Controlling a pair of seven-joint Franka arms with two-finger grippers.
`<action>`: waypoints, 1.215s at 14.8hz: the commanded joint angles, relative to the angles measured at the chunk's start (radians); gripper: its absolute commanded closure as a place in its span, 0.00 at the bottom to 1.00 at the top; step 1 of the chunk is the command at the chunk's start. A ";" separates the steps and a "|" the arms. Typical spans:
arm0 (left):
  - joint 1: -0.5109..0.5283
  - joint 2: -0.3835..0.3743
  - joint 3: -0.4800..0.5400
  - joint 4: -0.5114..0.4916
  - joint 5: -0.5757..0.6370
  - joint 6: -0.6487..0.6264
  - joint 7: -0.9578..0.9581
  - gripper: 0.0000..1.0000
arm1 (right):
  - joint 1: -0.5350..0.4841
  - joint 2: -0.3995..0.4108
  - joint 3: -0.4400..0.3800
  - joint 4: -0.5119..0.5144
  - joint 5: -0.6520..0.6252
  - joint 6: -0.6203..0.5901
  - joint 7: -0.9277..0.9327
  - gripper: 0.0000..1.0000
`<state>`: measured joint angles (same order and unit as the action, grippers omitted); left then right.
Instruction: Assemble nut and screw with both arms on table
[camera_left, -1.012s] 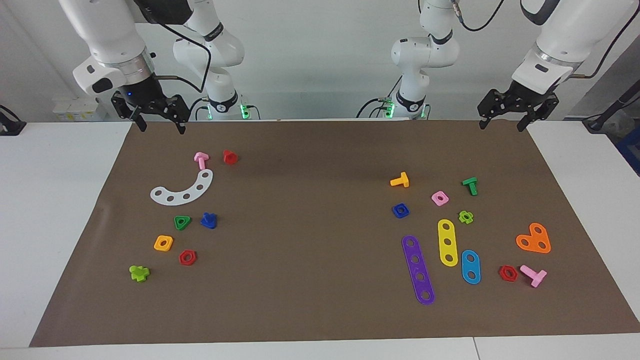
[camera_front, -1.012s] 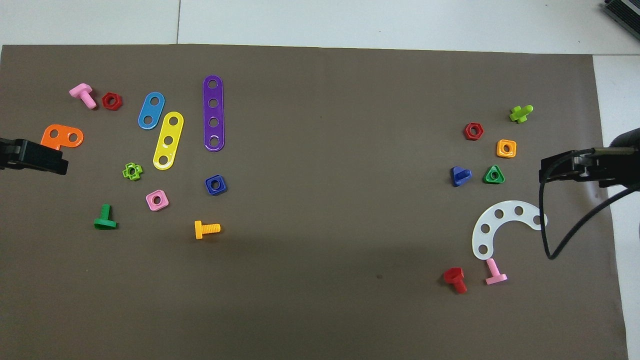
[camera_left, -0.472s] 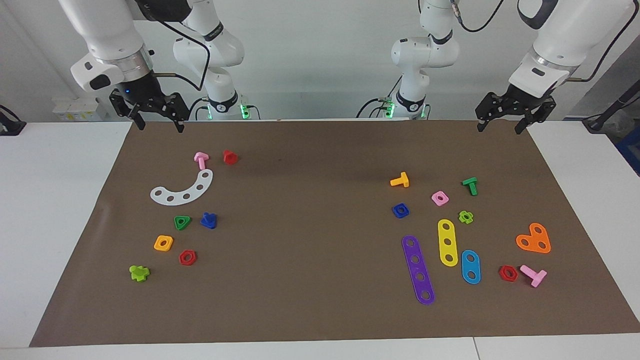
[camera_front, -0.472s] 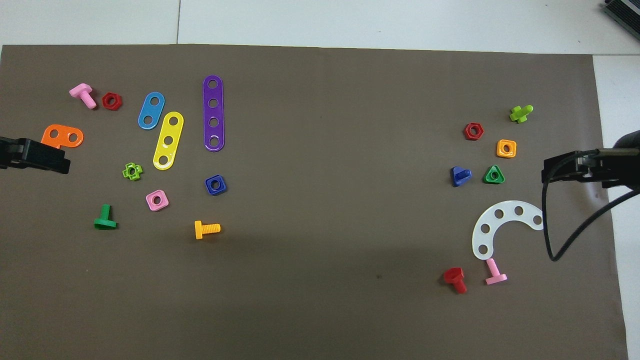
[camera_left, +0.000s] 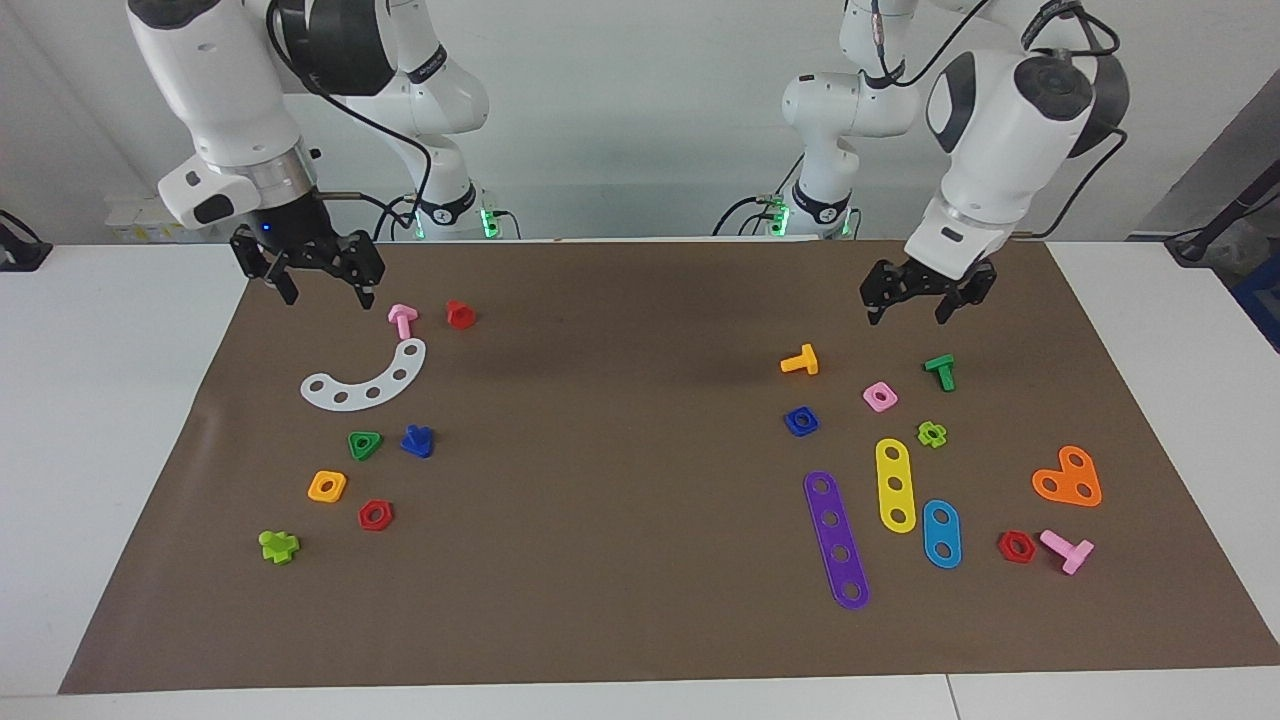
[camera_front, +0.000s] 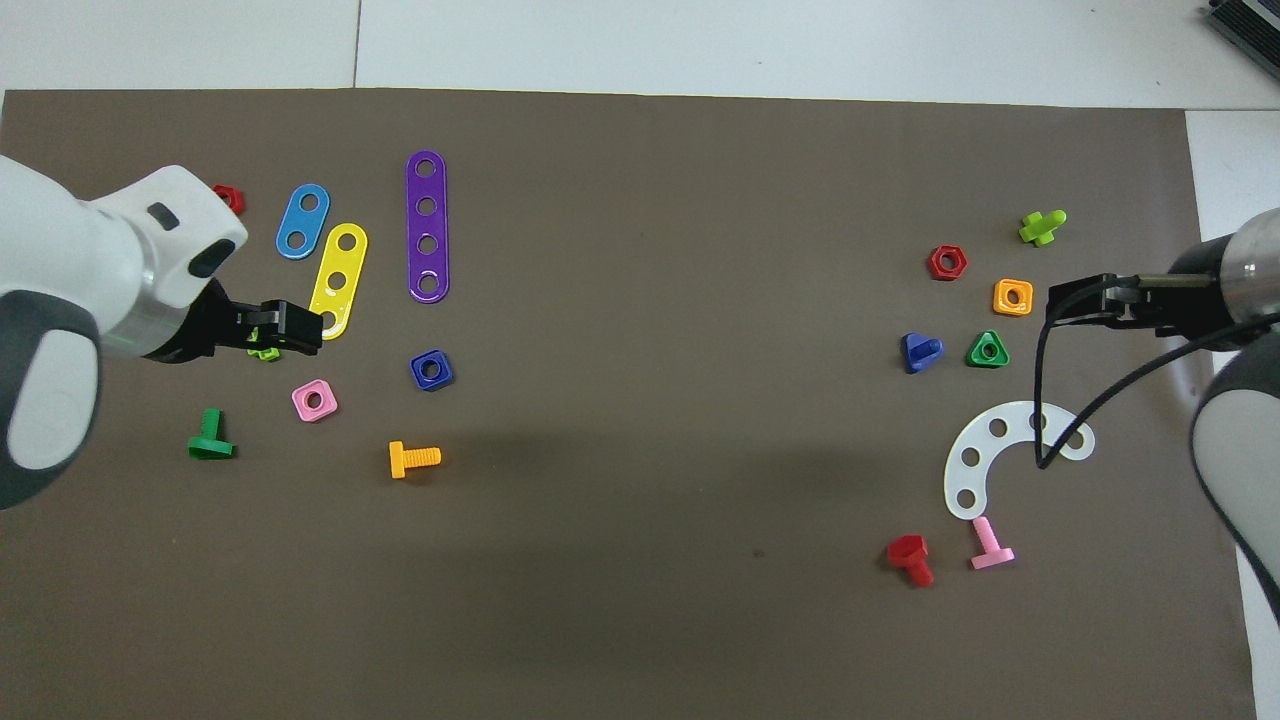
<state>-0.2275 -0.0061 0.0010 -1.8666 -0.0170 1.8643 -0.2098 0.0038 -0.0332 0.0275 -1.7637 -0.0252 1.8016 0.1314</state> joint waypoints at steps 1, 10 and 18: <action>-0.064 0.015 0.014 -0.114 -0.004 0.171 -0.194 0.01 | -0.010 0.053 0.005 -0.039 0.018 0.093 0.001 0.01; -0.098 0.165 0.014 -0.218 -0.006 0.472 -0.496 0.12 | -0.002 0.223 0.006 -0.209 0.016 0.425 -0.022 0.02; -0.127 0.276 0.017 -0.250 0.008 0.595 -0.467 0.27 | 0.031 0.263 0.006 -0.335 0.016 0.605 -0.042 0.14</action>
<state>-0.3344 0.2800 0.0027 -2.1042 -0.0167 2.4456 -0.6942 0.0426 0.2393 0.0302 -2.0603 -0.0252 2.3588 0.1142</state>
